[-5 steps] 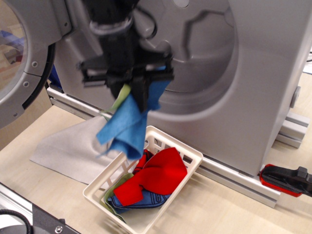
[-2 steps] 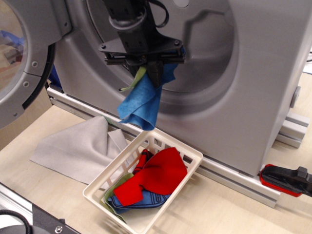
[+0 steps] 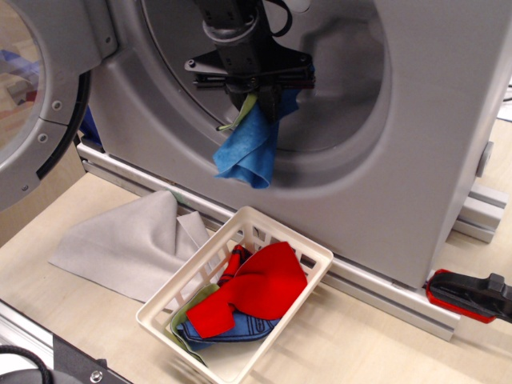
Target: Put clothes in laundry machine
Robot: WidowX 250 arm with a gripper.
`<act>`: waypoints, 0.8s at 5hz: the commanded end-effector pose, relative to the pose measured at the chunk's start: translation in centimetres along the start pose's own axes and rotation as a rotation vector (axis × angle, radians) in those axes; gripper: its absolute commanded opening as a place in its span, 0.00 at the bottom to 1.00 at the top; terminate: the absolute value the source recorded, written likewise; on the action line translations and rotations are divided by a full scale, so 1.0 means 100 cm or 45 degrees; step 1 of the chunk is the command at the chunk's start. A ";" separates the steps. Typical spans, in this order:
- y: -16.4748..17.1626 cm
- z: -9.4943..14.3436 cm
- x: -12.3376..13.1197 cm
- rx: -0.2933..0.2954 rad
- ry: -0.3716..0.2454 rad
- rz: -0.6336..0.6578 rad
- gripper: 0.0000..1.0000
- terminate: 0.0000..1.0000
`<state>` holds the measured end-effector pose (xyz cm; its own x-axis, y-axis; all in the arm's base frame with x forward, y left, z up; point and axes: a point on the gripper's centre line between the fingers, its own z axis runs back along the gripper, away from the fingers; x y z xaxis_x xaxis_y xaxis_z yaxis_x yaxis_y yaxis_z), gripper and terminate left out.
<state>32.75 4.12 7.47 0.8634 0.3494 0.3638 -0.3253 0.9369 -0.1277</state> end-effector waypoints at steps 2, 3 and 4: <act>-0.014 -0.010 0.040 -0.006 -0.113 0.031 0.00 0.00; -0.016 -0.018 0.047 -0.006 -0.121 0.033 0.00 0.00; -0.014 -0.022 0.048 -0.007 -0.120 0.056 0.00 0.00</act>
<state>37.42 4.48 5.46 0.8316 0.3913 0.3941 -0.3677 0.9197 -0.1375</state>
